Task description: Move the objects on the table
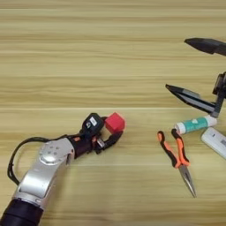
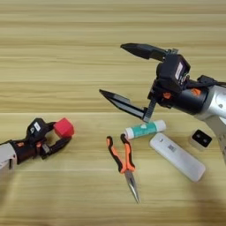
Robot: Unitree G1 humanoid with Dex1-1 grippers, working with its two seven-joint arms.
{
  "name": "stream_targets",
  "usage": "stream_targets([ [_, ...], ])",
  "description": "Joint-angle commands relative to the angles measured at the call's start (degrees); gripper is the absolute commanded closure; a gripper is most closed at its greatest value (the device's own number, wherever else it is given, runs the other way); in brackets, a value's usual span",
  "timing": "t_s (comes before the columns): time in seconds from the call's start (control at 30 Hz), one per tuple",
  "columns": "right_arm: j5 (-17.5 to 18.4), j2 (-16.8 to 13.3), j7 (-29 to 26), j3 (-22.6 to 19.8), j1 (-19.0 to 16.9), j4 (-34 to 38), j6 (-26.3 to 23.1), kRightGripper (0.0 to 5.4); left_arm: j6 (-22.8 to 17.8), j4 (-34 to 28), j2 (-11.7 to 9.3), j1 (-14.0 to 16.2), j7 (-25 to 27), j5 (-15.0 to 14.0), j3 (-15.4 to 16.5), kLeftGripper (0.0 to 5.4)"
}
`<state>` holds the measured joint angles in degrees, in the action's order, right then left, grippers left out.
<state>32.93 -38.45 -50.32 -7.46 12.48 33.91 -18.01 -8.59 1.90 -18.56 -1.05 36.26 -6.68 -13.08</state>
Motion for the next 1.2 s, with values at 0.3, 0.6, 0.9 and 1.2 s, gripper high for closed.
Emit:
stream_targets([
  [0.3,-0.05,-0.8,-0.2,-0.54,-0.2,-0.01,0.94,0.0,1.12,-0.94,-0.22,-0.46,-0.28,0.07,1.34,0.96],
  [0.6,-0.1,-0.67,0.12,-0.47,-0.38,-0.13,1.26,0.0,2.42,-3.59,0.22,-1.17,-0.48,-1.35,3.65,0.12],
  [0.9,0.28,-0.31,1.62,-1.69,-1.91,-0.12,1.09,0.0,2.97,-5.55,1.57,-2.48,-1.74,-3.52,6.37,0.04],
  [1.2,-0.91,0.39,4.14,-3.51,-7.14,-1.28,1.86,0.0,4.46,-6.19,2.96,-4.15,-3.07,-4.82,8.64,0.04],
])
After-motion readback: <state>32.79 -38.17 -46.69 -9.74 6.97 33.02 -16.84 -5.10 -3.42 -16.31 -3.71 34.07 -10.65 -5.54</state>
